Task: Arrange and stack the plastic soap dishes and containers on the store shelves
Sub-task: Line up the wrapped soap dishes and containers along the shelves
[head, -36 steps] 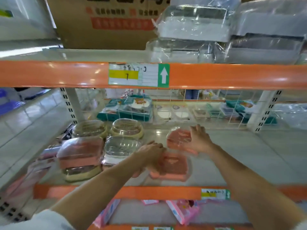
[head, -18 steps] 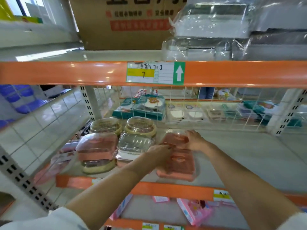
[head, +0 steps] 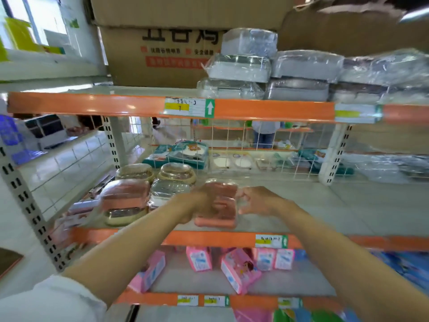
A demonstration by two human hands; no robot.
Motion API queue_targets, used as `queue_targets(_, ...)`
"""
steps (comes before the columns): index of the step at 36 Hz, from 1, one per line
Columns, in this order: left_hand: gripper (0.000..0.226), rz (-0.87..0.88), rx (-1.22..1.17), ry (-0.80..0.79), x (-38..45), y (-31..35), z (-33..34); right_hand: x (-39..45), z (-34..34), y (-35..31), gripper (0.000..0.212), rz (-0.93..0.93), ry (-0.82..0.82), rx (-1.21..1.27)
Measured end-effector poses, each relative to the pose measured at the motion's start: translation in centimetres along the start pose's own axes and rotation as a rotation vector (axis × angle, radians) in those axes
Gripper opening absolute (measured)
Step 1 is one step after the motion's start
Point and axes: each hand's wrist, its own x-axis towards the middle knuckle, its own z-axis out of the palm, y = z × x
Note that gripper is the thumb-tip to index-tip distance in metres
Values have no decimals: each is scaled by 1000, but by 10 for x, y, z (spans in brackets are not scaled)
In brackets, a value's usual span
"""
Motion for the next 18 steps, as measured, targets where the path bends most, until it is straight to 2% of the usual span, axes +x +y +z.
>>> queue_targets(4,36,-109,30,43,-27,18,-21,-44,-22,-15,41,-51,72,-112)
queue_targets(9,37,-11,87,138,-61,53,-69,-98,-52,-33,53,-111,141,-184)
queue_targets(18,23,81,139,373,-85,92,-152,-155,-125,-70,45,-229,339,-353)
